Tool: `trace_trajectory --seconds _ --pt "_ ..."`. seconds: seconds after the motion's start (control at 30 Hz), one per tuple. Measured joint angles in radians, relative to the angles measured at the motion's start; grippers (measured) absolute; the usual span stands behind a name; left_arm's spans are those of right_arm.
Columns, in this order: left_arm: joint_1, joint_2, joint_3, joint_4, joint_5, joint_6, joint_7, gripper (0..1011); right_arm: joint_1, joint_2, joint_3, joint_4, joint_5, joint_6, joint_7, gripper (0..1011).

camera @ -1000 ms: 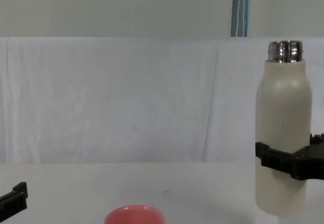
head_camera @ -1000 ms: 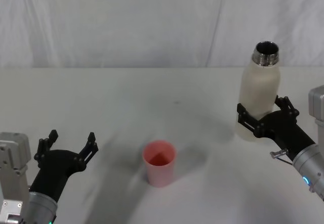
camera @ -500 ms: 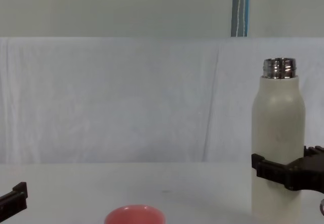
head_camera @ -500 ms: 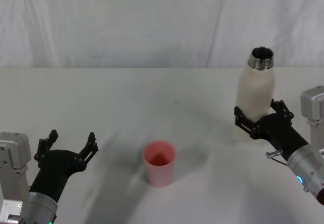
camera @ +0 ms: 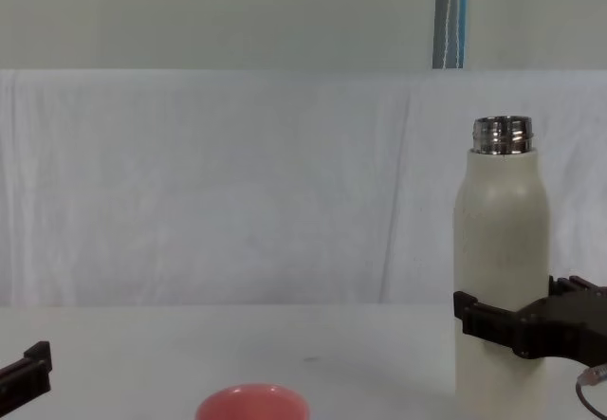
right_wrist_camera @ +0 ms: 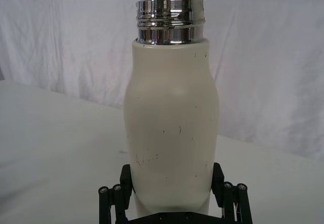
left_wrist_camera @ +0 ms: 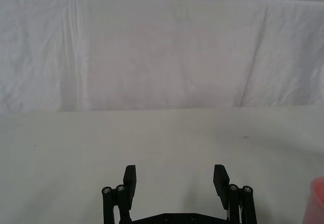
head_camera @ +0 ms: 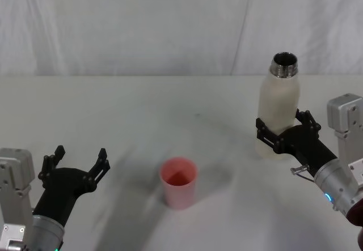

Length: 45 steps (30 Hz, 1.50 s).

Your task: Grasp the thermos with one hand and pour water into the cup lid.

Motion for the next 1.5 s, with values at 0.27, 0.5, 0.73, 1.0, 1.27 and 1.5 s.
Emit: trace_trajectory --seconds 0.27,0.5,0.73,1.0,1.27,1.5 --pt "0.0 0.0 0.0 0.0 0.0 0.0 0.0 1001 0.018 -0.004 -0.011 0.021 0.007 -0.002 0.003 947" --pt "0.0 0.0 0.0 0.0 0.0 0.0 0.0 1001 0.036 -0.01 -0.017 0.046 0.027 -0.003 0.014 947" --pt "0.0 0.0 0.0 0.0 0.0 0.0 0.0 1001 0.056 -0.017 -0.02 0.089 0.04 -0.006 0.015 947" --pt "0.0 0.0 0.0 0.0 0.0 0.0 0.0 1001 0.072 -0.023 -0.023 0.118 0.047 -0.014 0.012 947" --pt "0.0 0.0 0.0 0.0 0.0 0.0 0.0 1001 0.083 -0.029 -0.028 0.134 0.048 -0.021 0.008 947" --pt "0.0 0.0 0.0 0.0 0.0 0.0 0.0 1001 0.087 -0.033 -0.031 0.146 0.048 -0.024 0.004 947"
